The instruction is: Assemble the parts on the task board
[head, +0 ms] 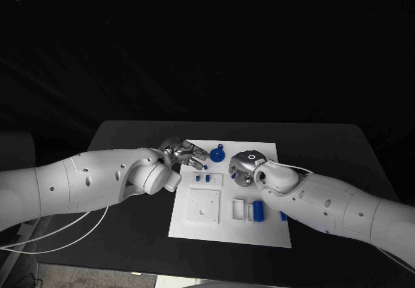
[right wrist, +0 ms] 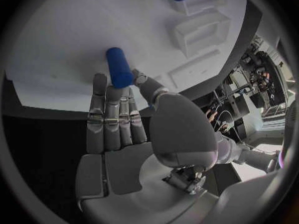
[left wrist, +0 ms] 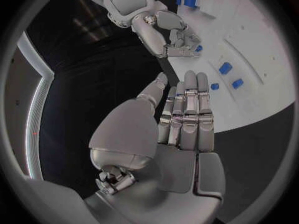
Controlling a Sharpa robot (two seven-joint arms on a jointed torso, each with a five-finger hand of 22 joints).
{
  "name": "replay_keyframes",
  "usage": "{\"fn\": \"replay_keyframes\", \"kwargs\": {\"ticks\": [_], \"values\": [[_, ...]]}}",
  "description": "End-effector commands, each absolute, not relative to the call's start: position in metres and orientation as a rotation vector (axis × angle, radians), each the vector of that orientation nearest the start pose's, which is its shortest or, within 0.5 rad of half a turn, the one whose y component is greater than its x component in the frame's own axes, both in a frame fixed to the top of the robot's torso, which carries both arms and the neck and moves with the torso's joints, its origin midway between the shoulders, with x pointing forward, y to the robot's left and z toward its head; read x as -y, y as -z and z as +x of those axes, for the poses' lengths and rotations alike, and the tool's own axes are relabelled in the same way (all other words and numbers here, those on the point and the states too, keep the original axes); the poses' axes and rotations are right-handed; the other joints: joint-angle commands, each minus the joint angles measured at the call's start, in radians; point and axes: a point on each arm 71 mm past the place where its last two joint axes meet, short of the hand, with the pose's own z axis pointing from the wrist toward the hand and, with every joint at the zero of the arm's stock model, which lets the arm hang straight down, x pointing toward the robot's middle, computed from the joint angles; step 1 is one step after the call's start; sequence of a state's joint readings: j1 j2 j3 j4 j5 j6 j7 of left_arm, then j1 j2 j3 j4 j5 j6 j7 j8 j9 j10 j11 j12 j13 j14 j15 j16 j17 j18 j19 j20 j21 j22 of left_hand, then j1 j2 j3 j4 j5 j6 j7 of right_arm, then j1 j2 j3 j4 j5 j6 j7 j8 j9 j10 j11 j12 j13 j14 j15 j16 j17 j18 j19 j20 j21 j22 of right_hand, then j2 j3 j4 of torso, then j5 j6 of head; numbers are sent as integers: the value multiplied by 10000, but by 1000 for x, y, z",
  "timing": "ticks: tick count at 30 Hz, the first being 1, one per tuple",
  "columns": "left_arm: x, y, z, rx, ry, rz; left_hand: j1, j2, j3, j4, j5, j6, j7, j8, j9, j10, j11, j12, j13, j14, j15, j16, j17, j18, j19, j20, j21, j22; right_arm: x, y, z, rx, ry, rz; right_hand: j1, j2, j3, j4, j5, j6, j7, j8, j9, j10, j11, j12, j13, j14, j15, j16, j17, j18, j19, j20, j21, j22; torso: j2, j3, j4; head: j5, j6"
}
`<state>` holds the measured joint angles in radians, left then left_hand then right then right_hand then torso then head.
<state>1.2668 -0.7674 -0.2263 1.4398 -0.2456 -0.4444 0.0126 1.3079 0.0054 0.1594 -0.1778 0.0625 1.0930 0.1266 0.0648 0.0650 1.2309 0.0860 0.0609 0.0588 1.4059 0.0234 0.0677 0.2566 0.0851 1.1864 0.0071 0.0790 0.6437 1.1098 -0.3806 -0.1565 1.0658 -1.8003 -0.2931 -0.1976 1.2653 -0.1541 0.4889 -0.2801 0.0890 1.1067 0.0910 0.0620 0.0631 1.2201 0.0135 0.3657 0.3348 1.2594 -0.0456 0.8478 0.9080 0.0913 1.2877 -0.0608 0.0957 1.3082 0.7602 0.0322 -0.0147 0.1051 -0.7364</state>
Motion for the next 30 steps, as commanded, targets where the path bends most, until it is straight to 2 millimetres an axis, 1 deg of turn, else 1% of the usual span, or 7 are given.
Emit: {"fn": "replay_keyframes", "kwargs": {"ticks": [1,2,4,11,15,17,30], "values": [[-207,235,490,-18163,10251,-10278,83,6,-65,-10,37,-71,-26,-6,-10,-69,-25,-33,-9,23,40,-39,11,-144,19,20,44,-9,84,281,508,-16534,-4331,-5213,-17,-7,32,12,-63,8,66,-5,-4,-61,180,-980,-1024,55,122,-25,-181,-85,-36,15,-5,203,0,1,-1,4,1],[-207,235,490,-18161,10248,-10282,83,6,-65,-10,37,-71,-26,-6,-10,-69,-25,-33,-9,23,40,-39,11,-144,19,20,44,-9,85,280,508,-16499,-4354,-5202,-32,1,69,-2,-84,38,87,-33,-21,302,283,-1636,-1877,162,209,48,-314,37,19,100,51,215,0,3,-6,4,-1],[-208,235,490,-18155,10236,-10291,83,6,-65,-10,37,-71,-26,-6,-10,-69,-25,-33,-9,23,40,-39,11,-144,19,20,44,-9,86,277,507,-16470,-4369,-5197,-41,5,113,10,-75,245,90,19,15,375,378,-2399,-2733,243,247,179,-479,186,83,182,151,222,1,5,-10,9,-5],[-209,235,490,-18151,10221,-10305,83,6,-65,-10,37,-71,-26,-6,-10,-69,-25,-33,-9,23,40,-39,11,-144,19,20,44,-9,87,275,508,-16545,-4255,-5251,-225,30,479,55,-144,554,81,4,19,409,460,-3043,-2745,407,319,559,-871,488,155,385,509,214,8,14,15,-17,-10],[-209,235,490,-18148,10213,-10308,83,6,-65,-10,37,-71,-26,-6,-10,-69,-25,-33,-9,23,40,-39,11,-144,19,20,44,-9,85,275,508,-16696,-4155,-5324,-311,83,491,113,-167,598,89,5,18,405,462,-3044,-2743,405,337,699,-1034,550,156,456,576,189,7,23,20,-48,-20],[-209,235,490,-18154,10218,-10304,83,6,-65,-10,37,-71,-26,-6,-10,-69,-25,-33,-9,23,40,-39,11,-144,19,20,44,-9,84,277,508,-16845,-4052,-5387,-389,115,451,171,-227,622,91,7,20,430,453,-3042,-2743,378,344,763,-1126,601,156,521,543,154,3,11,22,-69,-24],[-207,235,490,-18187,10239,-10291,103,14,-68,-26,42,-66,-27,-2,-8,-79,-23,-32,-9,16,42,-39,9,-138,11,23,74,-59,75,283,509,-17450,-3737,-5660,-492,242,204,287,-276,574,106,3,14,549,416,-3032,-2736,305,326,908,-1348,501,308,491,217,8,6,-4,28,-61,-65]]}}
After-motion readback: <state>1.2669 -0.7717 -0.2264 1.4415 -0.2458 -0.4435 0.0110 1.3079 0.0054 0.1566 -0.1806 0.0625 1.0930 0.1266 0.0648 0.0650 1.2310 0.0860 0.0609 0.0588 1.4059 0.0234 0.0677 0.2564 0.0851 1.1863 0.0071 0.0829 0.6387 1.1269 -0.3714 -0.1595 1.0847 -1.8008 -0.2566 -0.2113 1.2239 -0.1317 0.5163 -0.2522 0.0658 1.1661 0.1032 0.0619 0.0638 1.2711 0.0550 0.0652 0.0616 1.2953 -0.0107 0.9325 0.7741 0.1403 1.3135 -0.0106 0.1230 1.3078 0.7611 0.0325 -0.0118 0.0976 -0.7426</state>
